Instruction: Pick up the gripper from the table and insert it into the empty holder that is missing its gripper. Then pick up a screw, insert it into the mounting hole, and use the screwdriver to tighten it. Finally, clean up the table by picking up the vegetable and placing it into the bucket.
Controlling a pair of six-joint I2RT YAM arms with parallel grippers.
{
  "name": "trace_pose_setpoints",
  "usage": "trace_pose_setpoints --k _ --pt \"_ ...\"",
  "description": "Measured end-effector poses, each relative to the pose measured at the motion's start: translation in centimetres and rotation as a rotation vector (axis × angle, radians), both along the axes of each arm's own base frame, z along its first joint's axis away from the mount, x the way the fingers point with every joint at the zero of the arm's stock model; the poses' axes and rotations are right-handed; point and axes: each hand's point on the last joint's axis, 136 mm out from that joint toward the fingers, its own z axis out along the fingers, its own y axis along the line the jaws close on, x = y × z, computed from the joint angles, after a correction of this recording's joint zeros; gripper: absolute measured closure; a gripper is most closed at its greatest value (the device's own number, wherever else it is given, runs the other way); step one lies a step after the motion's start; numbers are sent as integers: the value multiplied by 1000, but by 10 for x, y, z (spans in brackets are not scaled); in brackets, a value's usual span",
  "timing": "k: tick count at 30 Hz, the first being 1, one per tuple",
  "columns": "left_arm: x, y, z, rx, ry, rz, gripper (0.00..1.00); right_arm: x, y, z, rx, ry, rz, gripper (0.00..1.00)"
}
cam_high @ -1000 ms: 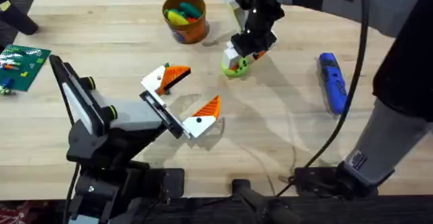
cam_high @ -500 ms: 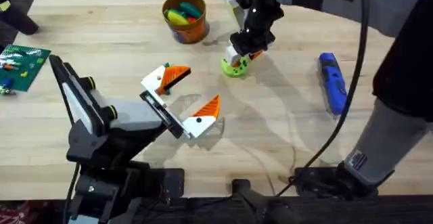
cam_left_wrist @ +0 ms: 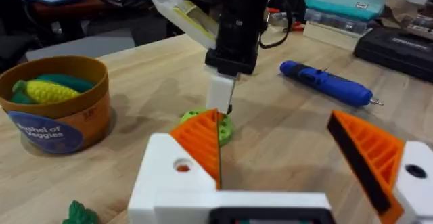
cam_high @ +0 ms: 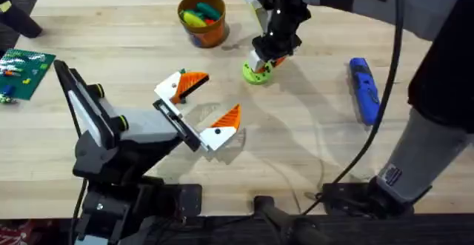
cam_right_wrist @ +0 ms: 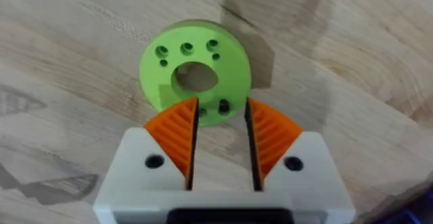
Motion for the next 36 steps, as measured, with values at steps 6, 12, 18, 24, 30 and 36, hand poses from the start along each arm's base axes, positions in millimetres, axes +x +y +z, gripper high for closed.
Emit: trace_pose_setpoints --k 6,12,18,24,30,36 --pt "0 0 0 0 0 0 13 0 0 0 0 0 0 588" --pt "0 0 0 0 0 0 13 -1 -1 -8 -11 20 0 628" --pt "0 0 0 0 0 0 13 -1 -1 -8 -11 19 -2 672" --pt "0 0 0 0 0 0 13 1 -2 -8 -14 14 -4 730" --pt "0 0 0 0 0 0 13 2 -3 -8 -16 10 -5 760" --pt "0 0 0 0 0 0 13 2 -3 -8 -18 8 -5 771"
